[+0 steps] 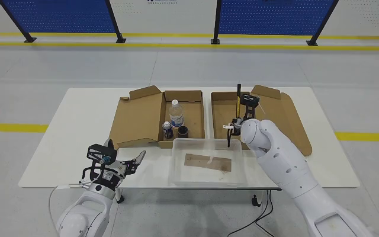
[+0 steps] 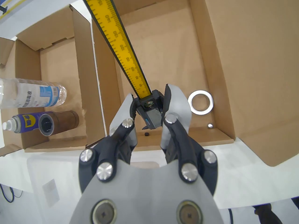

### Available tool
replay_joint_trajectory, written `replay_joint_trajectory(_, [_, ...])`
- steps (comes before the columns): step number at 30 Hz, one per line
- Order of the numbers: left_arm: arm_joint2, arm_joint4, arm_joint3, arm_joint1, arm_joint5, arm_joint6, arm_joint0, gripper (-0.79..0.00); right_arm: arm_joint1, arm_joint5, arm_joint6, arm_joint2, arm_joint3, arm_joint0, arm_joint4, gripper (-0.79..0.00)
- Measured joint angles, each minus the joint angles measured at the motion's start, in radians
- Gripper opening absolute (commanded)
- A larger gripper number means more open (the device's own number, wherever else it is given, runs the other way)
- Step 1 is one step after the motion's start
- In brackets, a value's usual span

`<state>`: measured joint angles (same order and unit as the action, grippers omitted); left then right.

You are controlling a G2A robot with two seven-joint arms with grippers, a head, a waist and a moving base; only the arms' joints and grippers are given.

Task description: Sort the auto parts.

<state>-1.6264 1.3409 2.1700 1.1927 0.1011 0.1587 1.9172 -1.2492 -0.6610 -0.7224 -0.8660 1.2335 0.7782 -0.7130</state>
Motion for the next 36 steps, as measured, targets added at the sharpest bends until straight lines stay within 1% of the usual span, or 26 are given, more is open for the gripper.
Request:
replay_joint_trajectory(1, [0.0,0.0,0.0,0.0,0.0,0.0,0.0,0.0,-0.007,0.002,0.002,0.011,-0.025,-0.008,0.001,-0.579])
replay_joint_trajectory(2, [0.0,0.0,0.0,0.0,0.0,0.0,0.0,0.0,-0.012,0.0,0.003,0.019,-0.043,-0.015,0.003,-0.486])
replay_joint_trajectory(3, [0.0,0.0,0.0,0.0,0.0,0.0,0.0,0.0,-0.017,-0.001,0.005,0.026,-0.058,-0.021,0.004,-0.425])
replay_joint_trajectory(4, [0.0,0.0,0.0,0.0,0.0,0.0,0.0,0.0,-0.023,-0.002,0.01,0.036,-0.075,-0.028,0.002,-0.243])
replay_joint_trajectory(5, [0.0,0.0,0.0,0.0,0.0,0.0,0.0,0.0,-0.028,-0.003,0.013,0.044,-0.088,-0.034,-0.002,0.0])
replay_joint_trajectory(12, [0.0,0.0,0.0,0.0,0.0,0.0,0.0,0.0,-0.056,0.012,0.058,0.054,-0.147,-0.061,0.029,0.0])
replay_joint_trajectory(15, [0.0,0.0,0.0,0.0,0.0,0.0,0.0,0.0,-0.061,0.028,0.095,0.036,-0.134,-0.063,0.041,0.0])
replay_joint_trajectory(18, [0.0,0.0,0.0,0.0,0.0,0.0,0.0,0.0,-0.058,0.046,0.152,-0.005,-0.099,-0.052,0.056,0.0])
replay_joint_trajectory(20, [0.0,0.0,0.0,0.0,0.0,0.0,0.0,0.0,-0.048,0.065,0.224,-0.055,-0.029,-0.016,0.062,0.0])
replay_joint_trajectory(22, [0.0,0.0,0.0,0.0,0.0,0.0,0.0,0.0,-0.035,0.085,0.269,-0.112,0.048,0.039,0.079,0.0])
replay_joint_trajectory(26, [0.0,0.0,0.0,0.0,0.0,0.0,0.0,0.0,-0.008,0.108,0.305,-0.216,0.19,0.158,0.07,0.0])
replay_joint_trajectory(31, [0.0,0.0,0.0,0.0,0.0,0.0,0.0,0.0,0.027,0.147,0.329,-0.323,0.38,0.317,-0.042,0.0])
replay_joint_trajectory(33, [0.0,0.0,0.0,0.0,0.0,0.0,0.0,0.0,0.039,0.18,0.337,-0.357,0.438,0.372,-0.088,0.0])
replay_joint_trajectory(36, [0.0,0.0,0.0,0.0,0.0,0.0,0.0,0.0,0.057,0.256,0.327,-0.414,0.519,0.459,-0.159,0.0])
